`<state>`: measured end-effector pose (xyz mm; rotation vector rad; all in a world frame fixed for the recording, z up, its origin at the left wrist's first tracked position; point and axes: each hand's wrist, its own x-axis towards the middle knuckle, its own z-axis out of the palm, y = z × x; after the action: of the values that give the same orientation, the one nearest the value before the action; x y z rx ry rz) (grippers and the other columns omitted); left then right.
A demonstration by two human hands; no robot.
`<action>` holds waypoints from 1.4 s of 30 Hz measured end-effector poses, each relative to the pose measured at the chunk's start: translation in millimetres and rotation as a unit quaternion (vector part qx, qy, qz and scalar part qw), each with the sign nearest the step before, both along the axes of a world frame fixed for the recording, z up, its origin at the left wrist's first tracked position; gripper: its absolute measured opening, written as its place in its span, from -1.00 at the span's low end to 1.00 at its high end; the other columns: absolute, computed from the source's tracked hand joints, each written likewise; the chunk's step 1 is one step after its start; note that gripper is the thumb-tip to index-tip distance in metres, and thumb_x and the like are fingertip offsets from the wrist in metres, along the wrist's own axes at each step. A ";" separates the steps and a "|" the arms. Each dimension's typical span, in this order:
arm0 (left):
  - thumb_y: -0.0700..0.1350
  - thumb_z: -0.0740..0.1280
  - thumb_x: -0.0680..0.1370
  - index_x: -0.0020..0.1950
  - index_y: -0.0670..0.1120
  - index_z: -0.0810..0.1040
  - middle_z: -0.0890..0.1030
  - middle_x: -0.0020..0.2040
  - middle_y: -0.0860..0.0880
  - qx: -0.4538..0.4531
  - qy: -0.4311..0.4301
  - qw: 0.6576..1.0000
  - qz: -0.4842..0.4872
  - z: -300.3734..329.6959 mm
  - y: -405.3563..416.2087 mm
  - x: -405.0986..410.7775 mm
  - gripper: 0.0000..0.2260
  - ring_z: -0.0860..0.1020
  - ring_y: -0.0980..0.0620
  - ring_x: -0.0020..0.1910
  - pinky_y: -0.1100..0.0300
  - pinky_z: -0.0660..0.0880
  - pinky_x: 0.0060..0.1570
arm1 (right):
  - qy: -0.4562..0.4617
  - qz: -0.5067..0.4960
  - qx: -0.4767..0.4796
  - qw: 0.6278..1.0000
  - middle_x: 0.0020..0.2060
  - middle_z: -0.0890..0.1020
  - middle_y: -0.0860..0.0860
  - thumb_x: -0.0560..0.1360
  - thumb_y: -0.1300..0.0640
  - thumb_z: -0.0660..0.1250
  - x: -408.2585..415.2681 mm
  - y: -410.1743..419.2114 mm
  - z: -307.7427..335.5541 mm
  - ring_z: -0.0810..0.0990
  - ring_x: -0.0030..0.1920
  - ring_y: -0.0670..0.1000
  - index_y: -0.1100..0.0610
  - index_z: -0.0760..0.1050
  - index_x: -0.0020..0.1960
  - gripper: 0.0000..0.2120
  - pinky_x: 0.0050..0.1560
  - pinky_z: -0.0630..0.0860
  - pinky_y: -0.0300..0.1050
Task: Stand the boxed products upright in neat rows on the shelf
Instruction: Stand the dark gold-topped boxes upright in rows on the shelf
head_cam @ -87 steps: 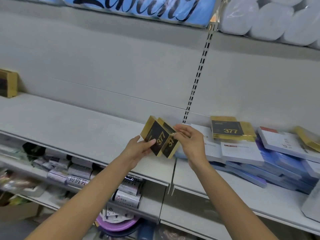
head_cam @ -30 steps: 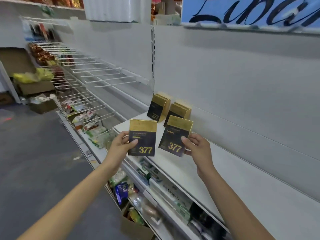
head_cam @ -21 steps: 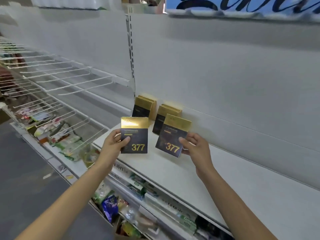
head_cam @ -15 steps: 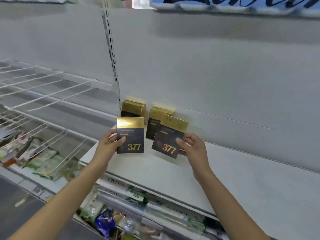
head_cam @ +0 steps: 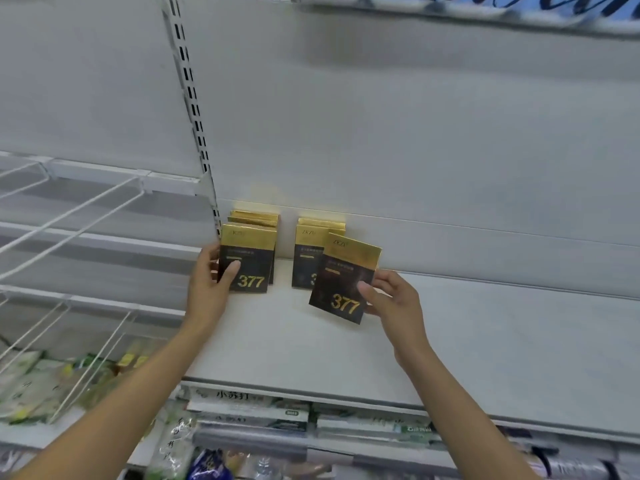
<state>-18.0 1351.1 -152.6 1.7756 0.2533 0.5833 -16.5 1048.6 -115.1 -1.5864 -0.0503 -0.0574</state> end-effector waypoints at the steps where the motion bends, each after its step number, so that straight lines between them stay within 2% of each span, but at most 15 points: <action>1: -0.09 0.38 0.61 0.45 0.09 0.35 0.43 0.34 -0.04 0.039 0.016 0.999 0.019 -4.9 3.5 2.8 -0.56 0.47 -0.03 0.28 0.16 0.50 0.21 | -0.007 -0.001 -0.005 1.000 -0.01 0.72 0.01 0.53 0.19 0.44 -1.5 2.1 0.6 0.72 -0.05 -0.07 0.12 0.60 0.14 -0.82 -0.21 0.60 -0.28; 4: 0.03 0.39 0.59 0.59 0.16 0.15 0.26 0.50 -0.04 0.064 0.063 0.996 0.009 -13.9 13.3 10.1 -0.36 0.30 -0.05 0.48 -0.12 0.37 0.43 | -0.023 -0.004 -0.020 1.000 0.01 0.71 -0.01 0.53 0.19 0.44 -4.5 7.9 -0.7 0.71 -0.08 -0.13 0.13 0.59 0.17 -0.79 -0.20 0.60 -0.29; 6: 0.08 0.30 0.63 0.61 0.13 0.11 0.29 0.54 -0.01 0.097 0.073 0.992 -0.027 -15.0 13.9 12.7 -0.40 0.31 -0.05 0.51 -0.18 0.36 0.43 | -0.031 -0.009 -0.047 0.998 0.05 0.70 -0.05 0.54 0.15 0.44 -4.8 12.0 -4.5 0.71 -0.03 -0.09 0.08 0.59 0.18 -0.77 -0.10 0.64 -0.21; 8: 0.10 0.21 0.67 0.61 0.14 0.10 0.38 0.52 0.01 0.133 0.076 0.987 -0.052 -14.7 10.7 12.5 -0.46 0.39 -0.07 0.47 -0.16 0.41 0.37 | -0.047 -0.011 -0.087 0.995 0.05 0.70 -0.11 0.54 0.11 0.44 -2.7 15.9 -8.0 0.69 0.03 -0.05 0.00 0.59 0.19 -0.77 0.01 0.64 -0.13; 10: 0.10 0.15 0.68 0.60 0.13 0.10 0.45 0.48 -0.01 0.157 0.084 0.982 -0.055 -13.8 7.9 11.0 -0.50 0.45 -0.11 0.42 -0.14 0.45 0.30 | -0.059 -0.011 -0.105 0.993 0.03 0.69 -0.14 0.54 0.12 0.44 0.2 20.6 -9.1 0.69 0.02 -0.06 -0.04 0.58 0.18 -0.77 0.01 0.62 -0.16; 16: 0.06 0.15 0.70 0.59 0.14 0.14 0.52 0.40 0.00 0.166 0.077 0.982 -0.055 -11.3 7.1 9.0 -0.54 0.49 -0.09 0.35 0.02 0.42 0.16 | -0.065 -0.023 -0.123 0.990 0.06 0.68 -0.10 0.54 0.09 0.44 16.9 43.1 -12.8 0.67 0.06 -0.05 -0.02 0.57 0.22 -0.74 0.07 0.64 -0.07; 19: 0.05 0.16 0.70 0.58 0.13 0.16 0.51 0.39 0.04 0.161 0.079 0.982 -0.058 -9.6 6.8 8.0 -0.55 0.48 -0.01 0.34 0.06 0.40 0.15 | -0.082 -0.030 -0.161 0.983 0.08 0.65 -0.10 0.55 0.07 0.43 22.9 54.7 -14.0 0.65 0.03 -0.11 0.04 0.55 0.30 -0.68 -0.06 0.57 -0.37; 21: 0.06 0.16 0.70 0.57 0.13 0.20 0.53 0.35 0.07 0.156 0.077 0.983 -0.057 -10.7 7.2 7.9 -0.57 0.49 0.03 0.31 0.06 0.43 0.15 | -0.099 -0.060 -0.191 0.975 0.07 0.61 -0.13 0.56 0.07 0.41 24.1 59.5 -17.6 0.62 -0.03 -0.18 0.04 0.53 0.31 -0.67 -0.14 0.53 -0.46; 26: 0.07 0.19 0.69 0.51 0.11 0.29 0.56 0.30 0.07 0.146 0.084 0.985 -0.046 -12.6 9.3 9.6 -0.62 0.54 -0.03 0.29 -0.05 0.52 0.21 | -0.134 -0.107 -0.237 0.956 0.17 0.44 -0.13 0.54 0.12 0.45 30.9 63.4 -30.3 0.52 0.12 -0.11 0.05 0.46 0.38 -0.57 0.09 0.51 -0.37; 28: 0.08 0.20 0.68 0.50 0.13 0.29 0.57 0.30 0.07 0.139 0.090 0.985 -0.044 -12.8 10.0 10.3 -0.62 0.54 -0.03 0.28 -0.13 0.53 0.23 | -0.130 -0.100 -0.249 0.954 0.19 0.41 -0.11 0.56 0.12 0.43 34.9 66.6 -33.3 0.50 0.16 -0.07 0.08 0.45 0.40 -0.57 0.19 0.53 -0.20; 30: 0.11 0.21 0.67 0.50 0.14 0.29 0.58 0.30 0.06 0.130 0.096 0.986 -0.044 -13.4 11.1 10.9 -0.61 0.55 -0.03 0.29 -0.18 0.54 0.24 | -0.121 -0.091 -0.249 0.956 0.20 0.42 -0.09 0.58 0.11 0.39 35.7 70.4 -35.2 0.51 0.15 -0.07 0.09 0.45 0.41 -0.59 0.21 0.56 -0.12; 32: 0.11 0.23 0.66 0.49 0.13 0.31 0.58 0.30 0.06 0.122 0.095 0.987 -0.043 -14.0 11.7 12.1 -0.60 0.55 -0.03 0.29 -0.16 0.53 0.25 | -0.119 -0.088 -0.241 0.959 0.23 0.45 -0.05 0.60 0.13 0.36 35.0 73.3 -36.2 0.52 0.14 -0.08 0.09 0.44 0.41 -0.61 0.18 0.55 -0.18; 36: 0.04 0.33 0.63 0.53 0.14 0.30 0.52 0.37 0.12 0.059 0.075 0.995 -0.025 -9.8 9.5 11.1 -0.52 0.45 0.10 0.35 -0.03 0.47 0.32 | -0.109 -0.066 -0.231 0.965 0.22 0.49 -0.06 0.59 0.13 0.37 35.9 69.4 -33.5 0.54 0.14 -0.07 0.05 0.45 0.40 -0.62 0.08 0.46 -0.40; 39: -0.07 0.36 0.62 0.51 0.09 0.35 0.45 0.44 0.10 0.006 0.012 0.999 0.037 -1.4 8.8 -1.3 -0.53 0.40 0.12 0.40 -0.02 0.42 0.39 | -0.088 -0.038 -0.218 0.971 0.20 0.55 -0.12 0.57 0.09 0.40 37.0 52.7 -28.0 0.56 0.14 -0.09 0.01 0.46 0.39 -0.60 0.12 0.52 -0.30; 42: -0.14 0.37 0.60 0.42 0.03 0.45 0.47 0.38 0.12 0.107 -0.088 0.990 0.034 4.2 2.3 -19.0 -0.62 0.40 0.06 0.39 -0.03 0.39 0.40 | -0.094 -0.036 -0.231 0.968 0.20 0.56 -0.18 0.55 0.05 0.42 29.4 22.8 -20.1 0.56 0.15 -0.13 0.01 0.45 0.40 -0.56 0.14 0.50 -0.32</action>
<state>-37.0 1353.4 -148.5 1.9122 0.1326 0.8367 12.9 1071.5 -135.2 -2.0458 -0.1633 -0.2686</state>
